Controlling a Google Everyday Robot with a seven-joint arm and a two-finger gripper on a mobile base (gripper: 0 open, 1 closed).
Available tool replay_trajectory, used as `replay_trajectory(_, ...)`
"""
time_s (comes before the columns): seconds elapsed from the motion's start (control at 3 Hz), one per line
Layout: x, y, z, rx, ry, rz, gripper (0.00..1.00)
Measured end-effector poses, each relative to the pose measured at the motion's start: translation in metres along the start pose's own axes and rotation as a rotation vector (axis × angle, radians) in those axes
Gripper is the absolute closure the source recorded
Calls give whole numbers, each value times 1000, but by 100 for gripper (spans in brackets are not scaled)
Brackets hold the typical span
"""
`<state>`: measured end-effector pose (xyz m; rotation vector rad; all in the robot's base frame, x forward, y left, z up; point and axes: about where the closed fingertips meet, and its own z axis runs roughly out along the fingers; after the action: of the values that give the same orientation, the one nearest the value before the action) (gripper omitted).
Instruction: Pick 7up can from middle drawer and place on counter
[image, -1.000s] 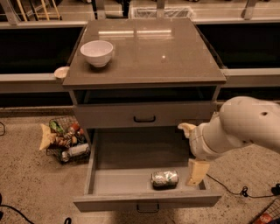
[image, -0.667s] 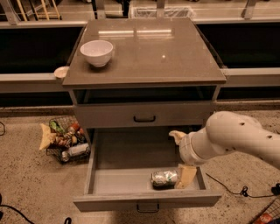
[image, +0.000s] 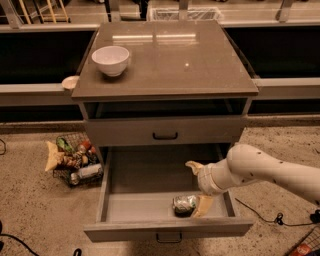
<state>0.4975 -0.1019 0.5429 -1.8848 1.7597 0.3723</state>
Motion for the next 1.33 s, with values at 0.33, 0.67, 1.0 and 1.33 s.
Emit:
replay_trajectory(0.33, -1, 0, -1, 1, 1, -1, 0)
replay_trajectory(0.67, 16, -7, 8, 1, 1, 16, 0)
replay_trajectory(1.0, 50, -18, 25, -17, 5, 29, 0)
replay_trajectory(1.33, 87, -36, 44, -31, 10, 43, 0)
